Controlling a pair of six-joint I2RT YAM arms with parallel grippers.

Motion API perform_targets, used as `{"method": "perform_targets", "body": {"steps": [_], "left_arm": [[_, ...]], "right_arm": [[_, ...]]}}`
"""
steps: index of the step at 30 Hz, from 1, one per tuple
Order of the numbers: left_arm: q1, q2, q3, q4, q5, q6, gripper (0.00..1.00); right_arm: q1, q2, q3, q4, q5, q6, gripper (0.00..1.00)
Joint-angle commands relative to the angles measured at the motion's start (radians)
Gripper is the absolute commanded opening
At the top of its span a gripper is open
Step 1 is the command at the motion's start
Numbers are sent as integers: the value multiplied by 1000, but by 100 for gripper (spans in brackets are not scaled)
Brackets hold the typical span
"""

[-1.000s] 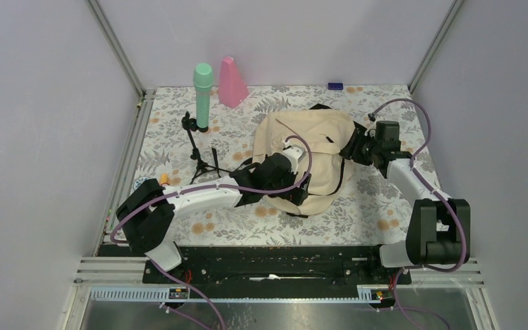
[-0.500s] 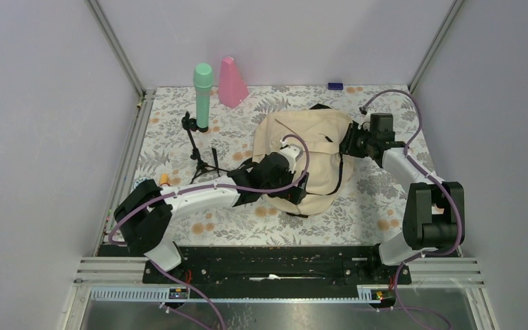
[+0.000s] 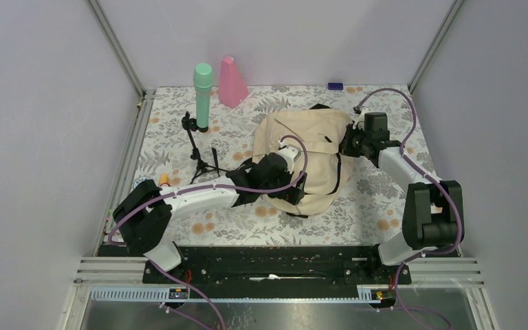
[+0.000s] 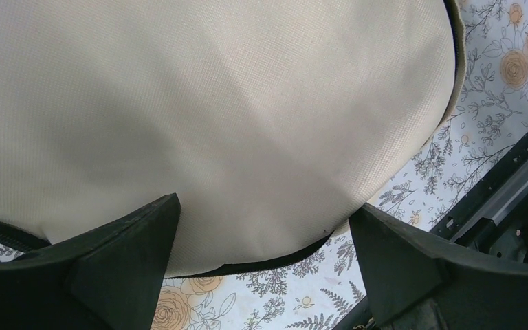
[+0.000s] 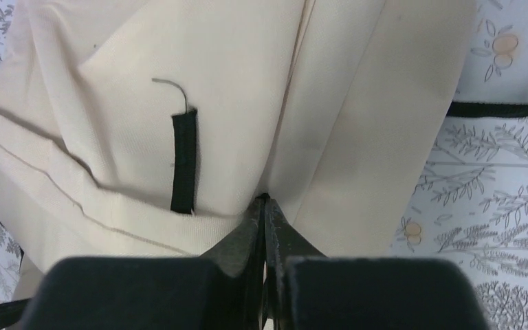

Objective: Pack the student bag
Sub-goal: Zip the student bag at the center of the board.

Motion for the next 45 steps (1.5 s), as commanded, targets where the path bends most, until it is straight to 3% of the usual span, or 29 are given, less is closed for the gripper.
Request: {"method": "perform_targets", "body": {"steps": [1,20,45], "left_arm": [[13,-45,-10,33,-21,-2,96],[22,-22,-6,69,6,-22,96],[28,-15,3,97,27,-52,96]], "right_arm": [[18,-95,-49,2,10,32,0],[55,-343,-219,-7,-93,94,0],[113,-540,-243,-141,-160,142,0]]}}
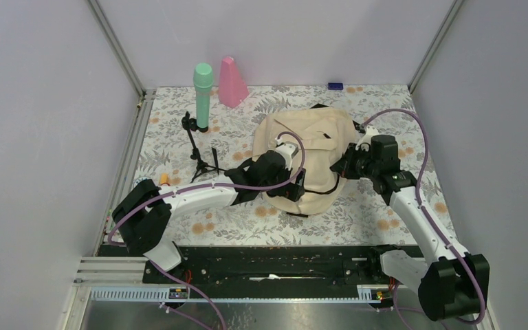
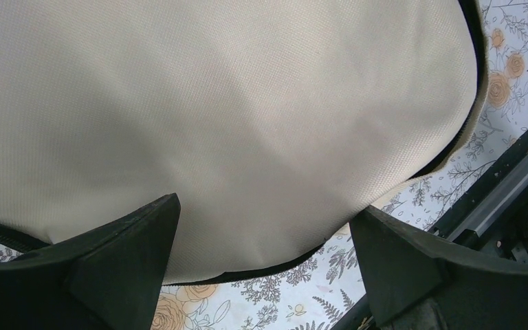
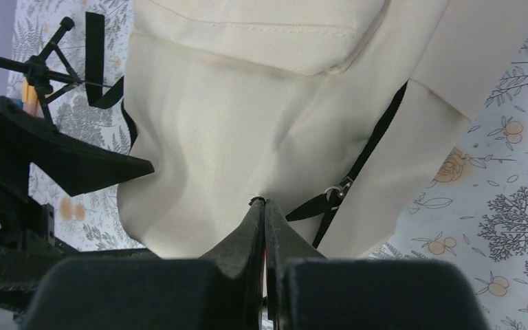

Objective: Pack the student bag
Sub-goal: Zip the student bag at the center of the board.

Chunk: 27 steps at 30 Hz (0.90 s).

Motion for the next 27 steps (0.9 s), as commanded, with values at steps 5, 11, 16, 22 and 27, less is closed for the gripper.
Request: {"method": "perform_targets", "body": {"steps": [5,11,16,22,27], "left_arm": [[11,-4,34,99,22,-24,96],[13,27,63,159,126,-8,52],[13,44,86,194,176,-15,28],[13,51,103,232,192,-28,14],[13,78,145,242,229,-28,7]], "right_arm": [[36,-96,-9,-53,-87,43,0],[35,-164,-8,-90,-59,78,0],[36,-206,14,-106,-49,125,0],[38,-233,5,-97,-96,152,0],[67,-290,-37,-77,-111,182,0]]}}
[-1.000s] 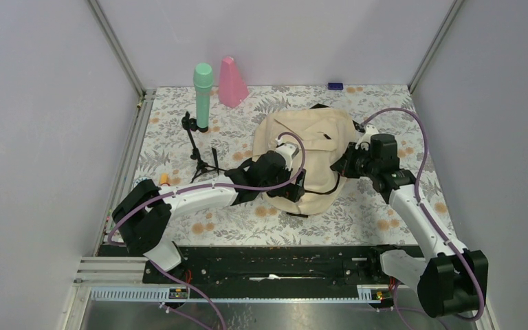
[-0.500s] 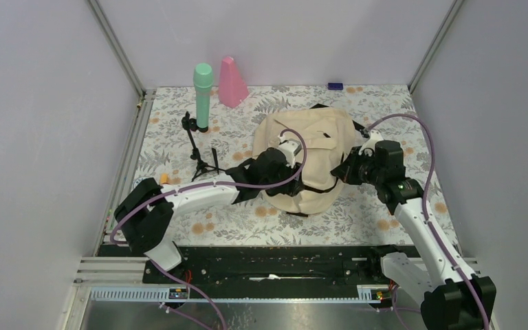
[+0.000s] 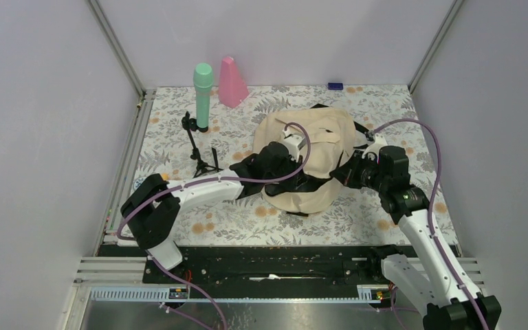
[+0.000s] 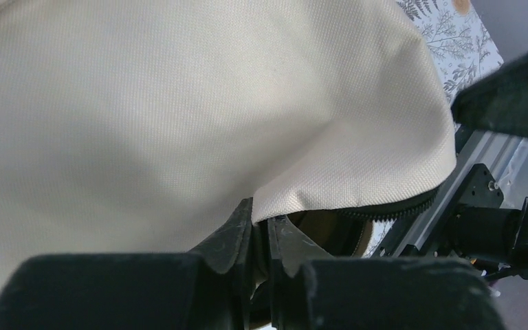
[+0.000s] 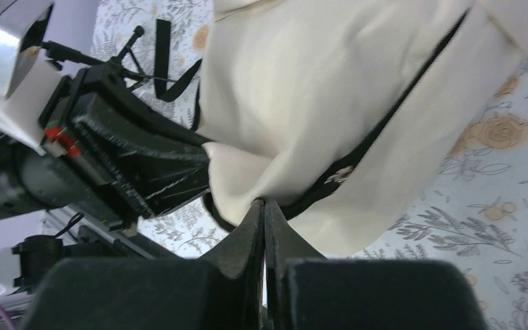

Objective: Pack the student bag
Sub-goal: Zip the student bag at the center of the board.

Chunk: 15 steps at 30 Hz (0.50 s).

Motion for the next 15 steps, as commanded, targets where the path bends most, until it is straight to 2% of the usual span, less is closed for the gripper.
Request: {"method": "perform_targets", "body": {"steps": [1,11,15], "left_arm": [[-5,20,89,110,85,-10,7],[-4,63,150,133,124,-9,7],[-5,55,133,130,113,-3,10]], "right_arm": [[41,-77,-20,32,-80,60,0],[45,-145,2,31,-76,88,0],[44,-146,1,-11,6,68,0]]}}
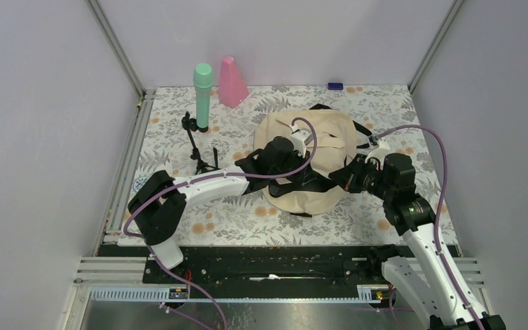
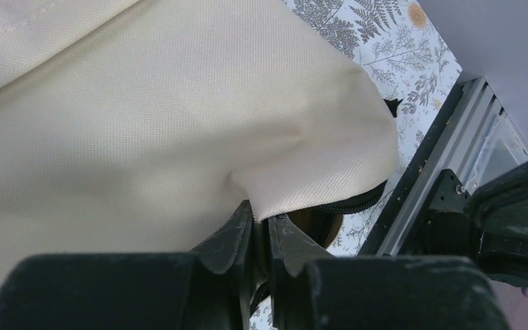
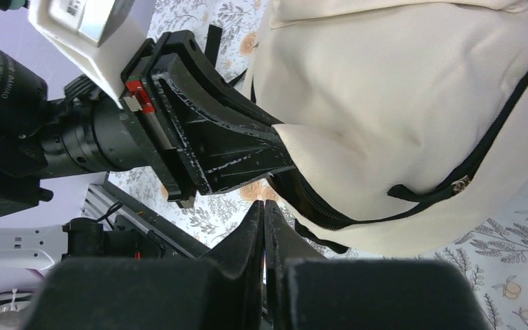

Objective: Pack the student bag
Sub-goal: Zip the student bag at the center of the board.

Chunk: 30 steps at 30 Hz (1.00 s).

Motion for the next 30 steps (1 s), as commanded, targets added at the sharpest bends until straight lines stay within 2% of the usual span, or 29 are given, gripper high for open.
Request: {"method": "perform_targets", "body": {"steps": [1,4,7,10,13,18,21,24,30], "left_arm": [[-6,-17,31,96,28,6,12],[-6,-38,11,65,-5,34,28],[-6,-60,-2,40,-13,55,39],[-6,-94,-20,23,-32,64,59],[-2,-130,-47,1,-70,66,73],[6,-210,-121,7,-81,73,83],[8,-259,-168,38,-70,75,86],[8,-288,-191,63,-48,62,88],[8,-242,-169,88,-10,26,89]], "right_arm": [[6,-5,33,-44,106,-13,1],[6,-6,49,-84,184,-40,28],[6,-11,44,-87,215,-72,53],[6,5,35,-97,242,-105,67],[6,20,13,-105,306,-111,71],[6,24,-16,-74,388,-18,72],[6,36,-47,-22,380,41,69],[6,54,-66,-10,408,79,62],[7,76,-102,5,410,127,57]]}}
